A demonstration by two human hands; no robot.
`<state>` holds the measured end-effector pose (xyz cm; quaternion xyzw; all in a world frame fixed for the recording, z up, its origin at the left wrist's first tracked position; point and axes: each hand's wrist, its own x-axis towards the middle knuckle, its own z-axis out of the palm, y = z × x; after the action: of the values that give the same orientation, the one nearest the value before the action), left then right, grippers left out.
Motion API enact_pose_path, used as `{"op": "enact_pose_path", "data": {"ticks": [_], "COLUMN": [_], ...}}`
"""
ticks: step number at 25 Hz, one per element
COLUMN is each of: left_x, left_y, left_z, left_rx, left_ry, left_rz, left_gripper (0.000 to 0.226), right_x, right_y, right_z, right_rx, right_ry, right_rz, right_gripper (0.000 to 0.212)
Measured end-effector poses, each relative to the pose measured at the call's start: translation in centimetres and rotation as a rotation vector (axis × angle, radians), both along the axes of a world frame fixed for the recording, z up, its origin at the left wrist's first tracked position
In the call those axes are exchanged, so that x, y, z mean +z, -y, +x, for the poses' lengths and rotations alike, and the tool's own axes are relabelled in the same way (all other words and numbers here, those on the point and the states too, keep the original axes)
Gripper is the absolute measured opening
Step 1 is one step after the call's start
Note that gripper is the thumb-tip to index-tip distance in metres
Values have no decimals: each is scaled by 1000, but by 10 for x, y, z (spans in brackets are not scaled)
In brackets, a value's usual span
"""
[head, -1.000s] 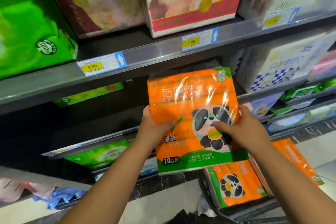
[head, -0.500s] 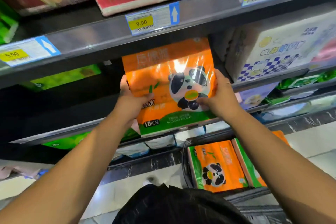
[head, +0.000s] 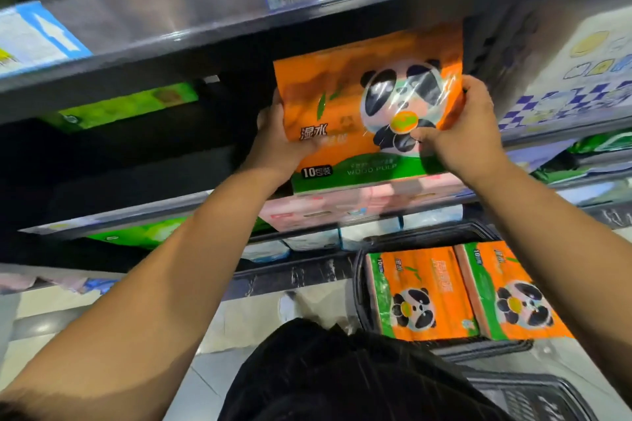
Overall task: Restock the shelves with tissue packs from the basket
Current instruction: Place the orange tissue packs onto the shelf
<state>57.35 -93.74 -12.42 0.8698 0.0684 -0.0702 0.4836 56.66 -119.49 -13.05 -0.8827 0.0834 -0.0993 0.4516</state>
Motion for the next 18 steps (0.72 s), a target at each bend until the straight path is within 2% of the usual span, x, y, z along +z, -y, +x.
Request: {"op": "enact_pose_path", "data": {"ticks": [3,7,10,13,18], "left_x": [1,-1,-2,-11,-33], "left_y": [-2,-3,0,7,14], "left_z": [9,17,20,18,11], "left_rx": [-17,-8,47,47,41], "left_ry": [64,83,149,187,124], "left_rz": [-28,-54,-90,-17,53], "left_gripper": [80,83,71,80,90], "right_x": [-3,2,0,-21,-40], "right_y": [2,3,0,-8,-10], "right_z": [11,28,29,23,25], "right_rx": [-20,-40,-66,-56,-41], "right_ry": [42,49,116,120,27], "right_rz": [-16,-56,-47,-9,36], "right_gripper": [77,71,70,83,84]}}
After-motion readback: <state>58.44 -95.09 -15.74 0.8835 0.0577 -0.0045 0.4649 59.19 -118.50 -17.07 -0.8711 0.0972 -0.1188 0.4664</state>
